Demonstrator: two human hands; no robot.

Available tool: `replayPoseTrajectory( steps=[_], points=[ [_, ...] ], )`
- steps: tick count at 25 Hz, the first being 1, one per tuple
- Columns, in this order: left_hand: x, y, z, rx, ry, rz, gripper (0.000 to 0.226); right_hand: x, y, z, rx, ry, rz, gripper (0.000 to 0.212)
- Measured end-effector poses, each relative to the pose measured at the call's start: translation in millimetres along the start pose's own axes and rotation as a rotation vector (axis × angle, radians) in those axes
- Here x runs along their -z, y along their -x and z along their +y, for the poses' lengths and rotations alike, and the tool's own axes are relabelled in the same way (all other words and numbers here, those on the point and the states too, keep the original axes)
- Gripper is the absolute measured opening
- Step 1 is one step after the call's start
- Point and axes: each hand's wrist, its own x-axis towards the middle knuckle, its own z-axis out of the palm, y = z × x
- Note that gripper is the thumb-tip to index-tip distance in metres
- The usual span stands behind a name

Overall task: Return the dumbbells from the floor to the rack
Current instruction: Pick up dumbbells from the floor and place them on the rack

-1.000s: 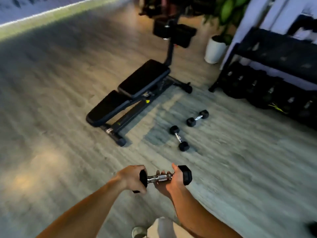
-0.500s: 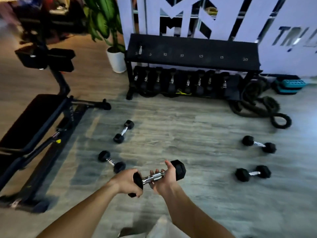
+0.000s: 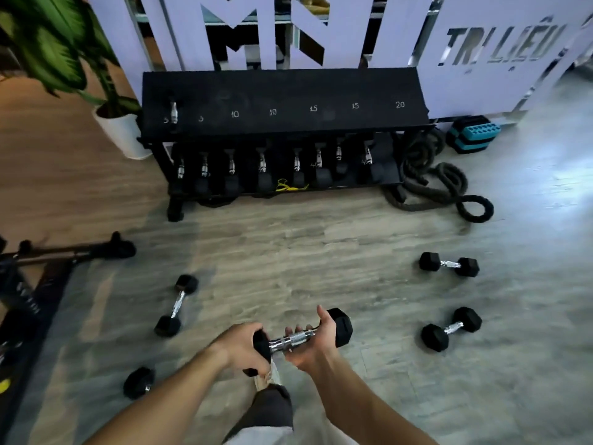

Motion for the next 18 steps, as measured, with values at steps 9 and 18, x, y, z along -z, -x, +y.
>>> replayPoseTrajectory(
  steps=[9, 18],
  points=[
    [226.8, -170.5, 53.0, -0.089, -0.074, -0.016, 0.05, -246.5, -59.5, -108.7, 0.11, -0.109, 0.036, 0.047],
    [431.7, -325.3, 40.4, 0.052, 0.066, 0.139, 0.053, -508.4, -180.8, -185.7, 0.002, 0.198, -0.047, 0.042]
  ],
)
